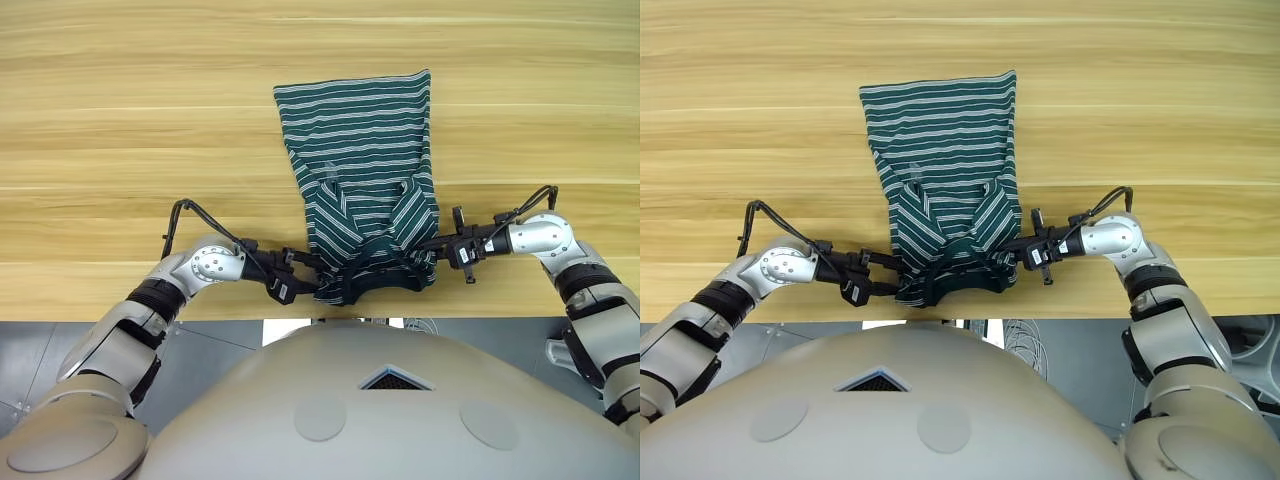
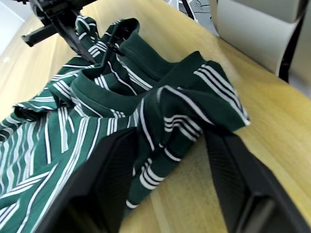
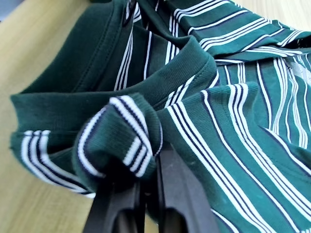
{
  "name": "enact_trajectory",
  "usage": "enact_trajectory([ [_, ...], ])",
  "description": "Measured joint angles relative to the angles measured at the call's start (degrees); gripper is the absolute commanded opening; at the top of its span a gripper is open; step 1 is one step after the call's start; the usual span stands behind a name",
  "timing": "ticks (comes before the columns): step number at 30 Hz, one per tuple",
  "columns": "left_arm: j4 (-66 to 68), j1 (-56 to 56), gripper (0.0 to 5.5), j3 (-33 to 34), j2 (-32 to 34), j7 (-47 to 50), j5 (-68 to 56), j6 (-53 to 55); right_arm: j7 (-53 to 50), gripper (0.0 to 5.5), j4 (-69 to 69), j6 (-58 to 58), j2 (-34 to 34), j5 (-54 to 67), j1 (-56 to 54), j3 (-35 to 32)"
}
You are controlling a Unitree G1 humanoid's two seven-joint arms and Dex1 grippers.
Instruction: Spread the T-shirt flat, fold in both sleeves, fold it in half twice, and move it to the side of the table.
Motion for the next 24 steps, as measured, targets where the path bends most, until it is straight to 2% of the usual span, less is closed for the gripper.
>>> enact_trajectory([
  [7,2.08,-0.64,0.53,0.05,0.24,0.00,-0.29,-0.18,4.22,0.12,-0.32,0.75,0.39,3.47,1.26,-0.09],
  [11,2.36,0.41,0.00,0.76,1.00,-2.78,-4.99,1.43,8.32,0.12,-0.97,2.69,1.22,7.05,1.89,-0.25],
  [14,-3.31,4.59,0.00,1.58,5.19,-8.11,-14.50,5.47,15.87,0.11,-3.72,6.97,1.61,13.48,3.63,-0.79],
  [17,-16.05,11.69,0.00,3.57,11.77,-11.37,-25.70,10.33,24.56,0.11,-9.09,14.40,0.21,21.60,5.40,-2.14],
  [20,-27.37,18.39,0.00,6.89,17.11,-12.35,-35.20,15.71,27.00,0.11,-17.12,22.56,-5.12,29.92,8.50,-0.15],
  [24,-33.18,21.62,0.00,10.00,18.29,-14.02,-40.31,21.48,27.08,0.11,-21.46,27.19,-7.44,34.15,8.84,1.42],
])
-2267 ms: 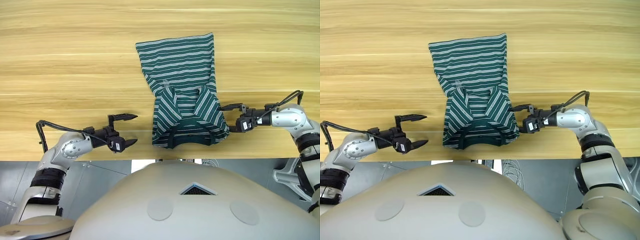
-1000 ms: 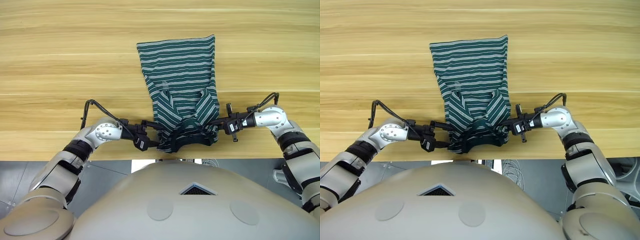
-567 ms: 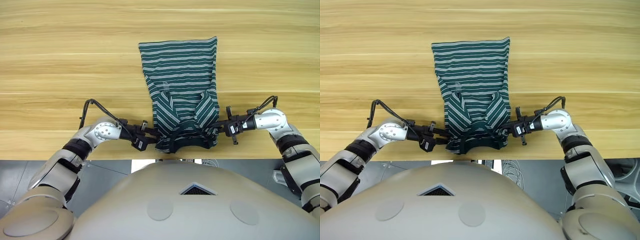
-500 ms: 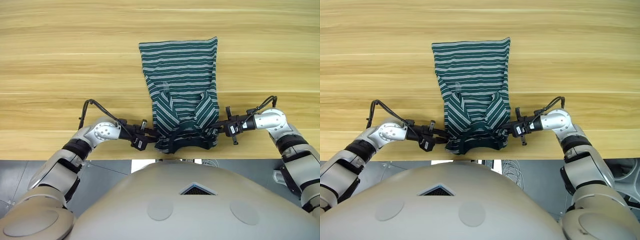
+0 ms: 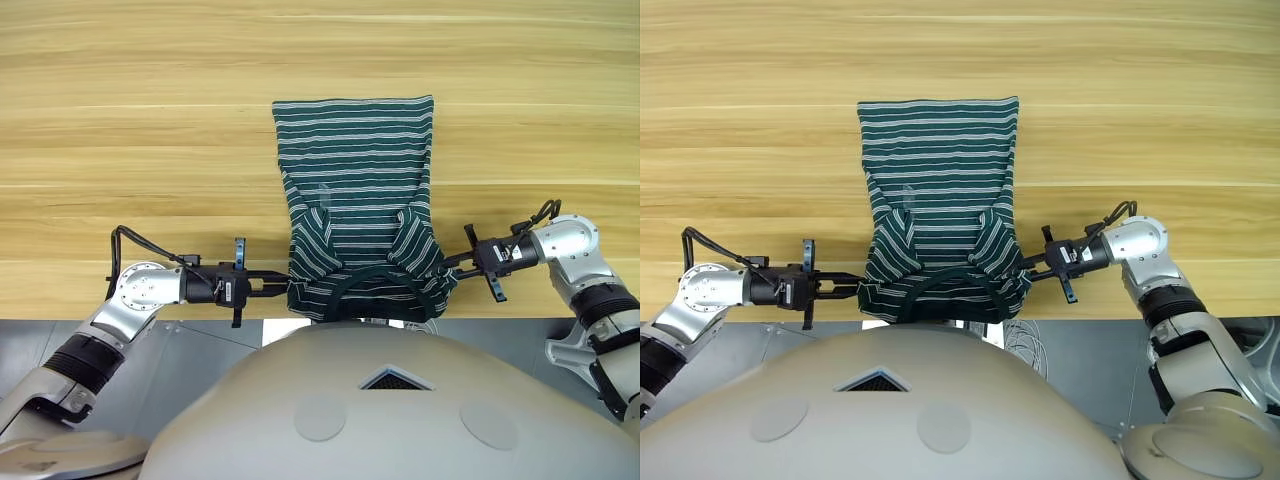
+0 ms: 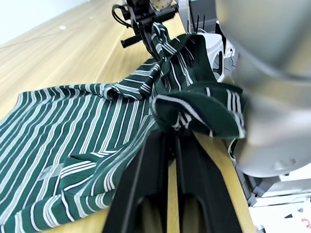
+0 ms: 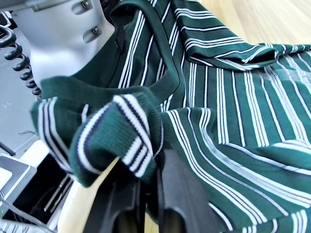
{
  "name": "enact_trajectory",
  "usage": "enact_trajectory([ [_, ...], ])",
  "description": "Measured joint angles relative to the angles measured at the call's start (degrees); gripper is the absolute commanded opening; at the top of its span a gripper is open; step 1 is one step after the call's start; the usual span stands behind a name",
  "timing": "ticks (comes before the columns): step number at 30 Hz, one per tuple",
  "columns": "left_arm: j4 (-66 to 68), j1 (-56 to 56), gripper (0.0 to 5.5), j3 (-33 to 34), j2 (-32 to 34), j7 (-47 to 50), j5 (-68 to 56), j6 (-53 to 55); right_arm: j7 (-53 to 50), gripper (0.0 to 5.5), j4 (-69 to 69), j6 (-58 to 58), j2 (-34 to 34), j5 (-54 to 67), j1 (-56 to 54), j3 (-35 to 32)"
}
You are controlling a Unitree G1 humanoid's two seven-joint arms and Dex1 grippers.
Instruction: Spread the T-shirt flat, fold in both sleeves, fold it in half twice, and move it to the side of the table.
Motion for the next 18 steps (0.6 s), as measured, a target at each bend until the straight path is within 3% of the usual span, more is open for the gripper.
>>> enact_trajectory([
  [4,0.33,-2.41,0.00,0.93,-3.22,-4.21,-0.58,5.28,0.05,0.11,-2.79,4.75,-0.75,4.25,-0.93,1.27],
  [9,10.57,-18.22,0.00,4.16,-12.33,-10.78,-3.01,13.44,0.12,0.11,2.82,12.08,1.29,7.08,-12.79,1.19],
  [13,20.62,-32.29,0.00,10.28,-18.80,-16.00,-8.55,23.04,0.02,0.10,14.60,19.26,5.85,8.49,-28.09,-0.49],
  [18,44.03,-45.99,0.00,14.94,-26.01,-18.75,-6.53,28.77,-3.44,0.10,33.27,21.01,13.40,-1.68,-39.85,-5.11],
])
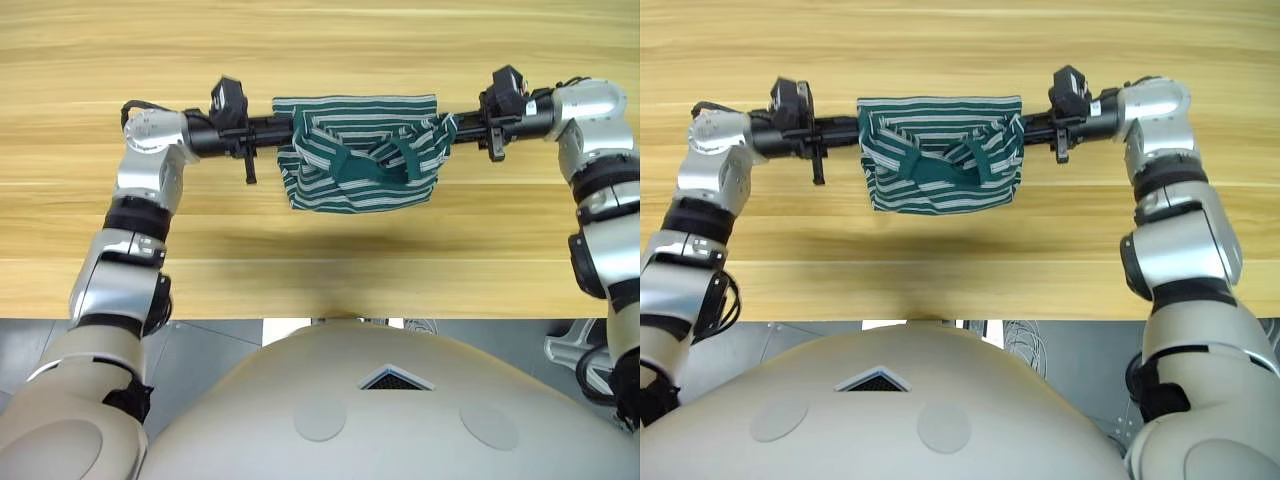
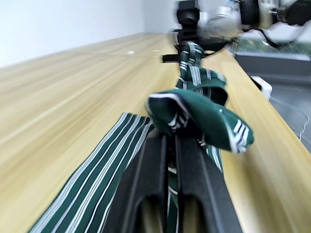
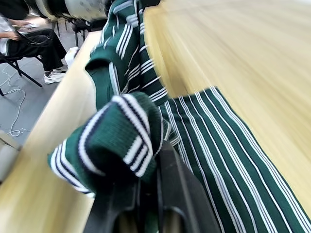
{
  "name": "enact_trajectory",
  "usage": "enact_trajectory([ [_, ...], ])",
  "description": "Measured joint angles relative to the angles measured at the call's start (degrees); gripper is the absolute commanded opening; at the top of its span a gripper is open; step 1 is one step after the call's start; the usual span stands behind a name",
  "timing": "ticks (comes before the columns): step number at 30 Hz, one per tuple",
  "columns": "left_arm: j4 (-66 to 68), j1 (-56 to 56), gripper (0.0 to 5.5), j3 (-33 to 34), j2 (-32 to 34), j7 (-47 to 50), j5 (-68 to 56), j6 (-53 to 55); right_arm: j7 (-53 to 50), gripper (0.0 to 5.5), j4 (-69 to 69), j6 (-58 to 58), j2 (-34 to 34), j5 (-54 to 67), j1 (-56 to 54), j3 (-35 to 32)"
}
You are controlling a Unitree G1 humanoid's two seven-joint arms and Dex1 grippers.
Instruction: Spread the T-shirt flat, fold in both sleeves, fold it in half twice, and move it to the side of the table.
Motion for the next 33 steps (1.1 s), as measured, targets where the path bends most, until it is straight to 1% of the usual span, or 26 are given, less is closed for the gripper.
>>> enact_trajectory([
  [2,12.17,-3.44,0.00,0.40,-3.21,2.32,4.20,-1.19,-6.20,0.10,4.56,0.04,2.94,-4.87,-0.25,-1.34],
  [5,23.71,-5.28,0.00,2.36,-6.81,7.25,8.95,-2.81,-15.04,0.10,8.54,1.42,5.73,-10.46,-0.28,-3.74],
  [10,31.12,-5.38,0.00,7.30,-10.60,16.82,13.60,-3.48,-27.06,0.10,10.75,4.75,8.58,-16.60,0.79,-9.67],
  [12,31.90,-5.36,0.00,9.95,-11.21,17.76,13.73,-3.23,-28.35,0.10,10.87,5.90,9.19,-16.79,1.09,-12.60],
  [13,32.06,-5.36,0.00,11.75,-11.39,17.83,13.64,-2.88,-28.55,0.48,10.87,6.33,9.42,-16.95,1.10,-14.20],
  [14,32.18,-5.36,0.00,13.52,-11.46,17.95,13.36,-2.09,-29.36,0.60,10.87,6.93,9.56,-17.24,1.15,-15.35],
  [16,32.27,-5.47,0.00,17.18,-11.54,19.03,12.65,0.15,-30.57,1.02,10.89,8.71,9.64,-18.50,1.55,-17.64],
  [17,32.31,-5.64,0.29,18.37,-11.64,19.38,12.63,1.21,-31.21,1.17,10.90,9.23,9.69,-18.96,1.69,-18.52],
  [18,32.33,-5.95,0.45,19.38,-11.93,19.85,12.65,2.04,-32.65,1.43,10.89,9.23,9.74,-19.68,1.91,-18.86],
  [20,32.34,-6.70,0.71,21.18,-13.09,21.04,12.69,4.29,-35.05,1.70,10.88,9.16,10.61,-21.47,3.17,-19.51],
  [21,32.34,-6.84,0.94,21.85,-13.49,21.71,12.73,5.07,-35.62,1.94,10.89,9.16,11.11,-21.61,3.66,-20.11],
  [23,32.35,-7.19,1.18,23.68,-14.48,24.35,12.75,6.70,-37.02,1.96,10.88,9.26,11.99,-21.65,3.88,-22.41],
  [24,32.36,-7.26,1.39,24.27,-14.77,25.54,12.77,7.28,-37.98,1.96,10.87,9.28,12.03,-21.58,3.88,-23.33],
  [25,32.38,-7.29,1.45,25.02,-15.40,27.94,12.91,8.13,-39.72,1.96,10.85,9.70,12.30,-21.39,3.88,-24.93],
  [27,32.42,-7.36,1.81,26.44,-16.36,30.56,13.01,9.65,-42.85,1.96,10.84,11.26,13.32,-21.21,3.88,-26.94],
  [32,32.42,-7.53,2.56,30.60,-17.83,35.13,12.64,11.37,-48.59,1.96,10.76,12.05,15.13,-21.06,3.79,-31.25],
  [33,32.41,-7.64,2.56,31.54,-17.80,36.15,12.31,11.37,-49.72,1.96,10.76,12.08,15.30,-20.98,3.72,-32.05],
])
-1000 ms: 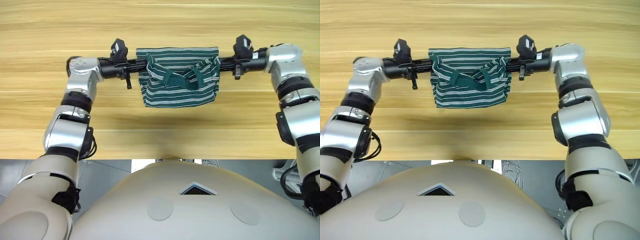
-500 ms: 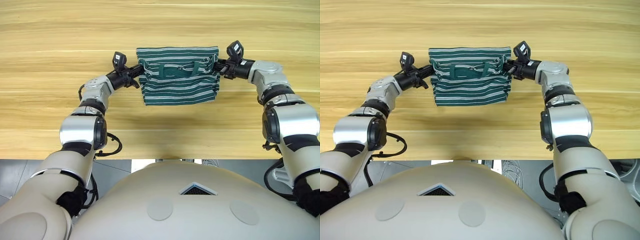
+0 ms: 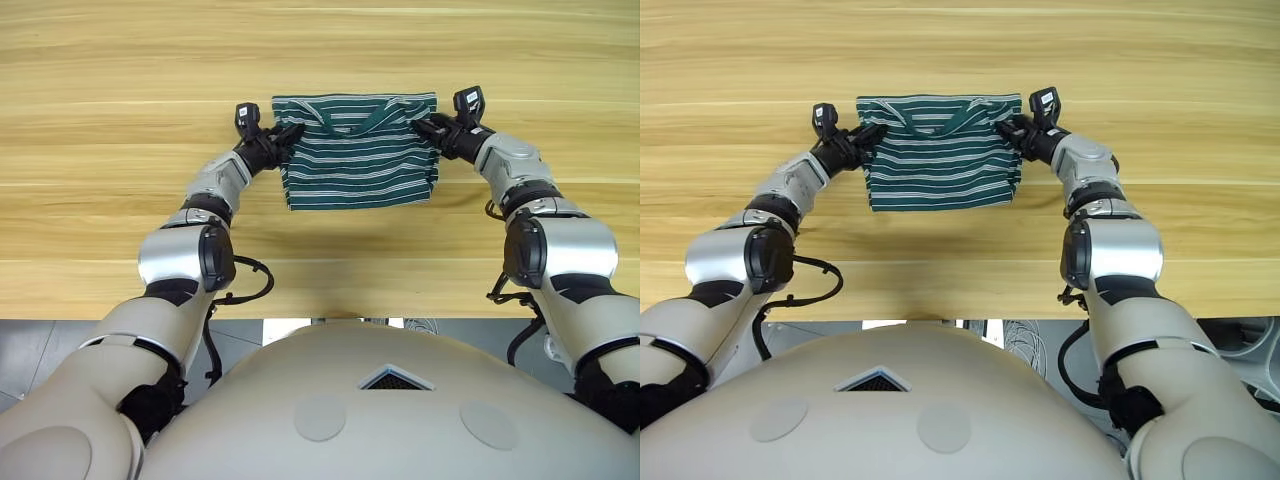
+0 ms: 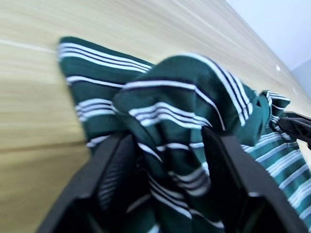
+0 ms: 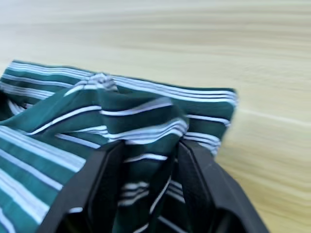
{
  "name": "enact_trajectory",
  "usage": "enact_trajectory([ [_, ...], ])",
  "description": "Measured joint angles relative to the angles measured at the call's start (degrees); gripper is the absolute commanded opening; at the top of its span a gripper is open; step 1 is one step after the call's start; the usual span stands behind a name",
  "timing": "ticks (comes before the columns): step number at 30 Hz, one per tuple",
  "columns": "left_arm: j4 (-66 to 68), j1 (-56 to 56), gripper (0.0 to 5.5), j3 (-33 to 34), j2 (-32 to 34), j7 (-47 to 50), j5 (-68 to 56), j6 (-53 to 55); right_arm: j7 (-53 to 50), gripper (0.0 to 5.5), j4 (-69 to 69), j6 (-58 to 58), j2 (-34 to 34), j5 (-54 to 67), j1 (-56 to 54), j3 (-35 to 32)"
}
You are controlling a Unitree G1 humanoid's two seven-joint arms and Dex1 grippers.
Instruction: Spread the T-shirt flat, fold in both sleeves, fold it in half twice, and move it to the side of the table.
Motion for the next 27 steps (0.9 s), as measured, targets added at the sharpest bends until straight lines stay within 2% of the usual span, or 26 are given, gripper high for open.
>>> enact_trajectory([
  [8,-0.20,-2.21,2.56,9.48,1.18,11.81,-3.67,-2.88,-10.69,1.96,-0.49,-4.75,0.62,-2.90,-0.44,-1.25],
  [10,-0.22,-2.21,2.56,9.59,1.22,12.60,-3.45,-3.66,-11.99,1.96,-0.67,-6.58,0.59,-4.68,-0.44,-0.81],
  [12,-0.26,-2.19,2.88,9.49,1.29,12.86,-2.95,-4.21,-12.07,1.96,-1.04,-8.49,0.59,-4.82,-0.45,-0.81],
  [15,-2.79,-1.65,2.88,8.15,1.98,9.56,-1.34,-11.74,-7.14,1.96,-3.66,-14.45,1.31,-4.72,-0.85,-0.60],
  [18,-8.55,0.25,2.88,7.82,2.69,3.68,-1.32,-21.38,-3.11,1.96,-6.92,-17.90,5.70,-5.24,-0.76,2.06],
  [21,-15.44,4.94,2.88,7.85,2.85,-0.08,-2.02,-28.64,-3.48,1.96,-8.65,-18.63,12.86,-9.63,0.48,7.89],
  [27,-32.89,14.07,2.88,5.97,2.25,-1.14,-3.61,-32.52,-9.43,1.96,-8.52,-11.32,21.66,-14.44,3.76,14.14],
])
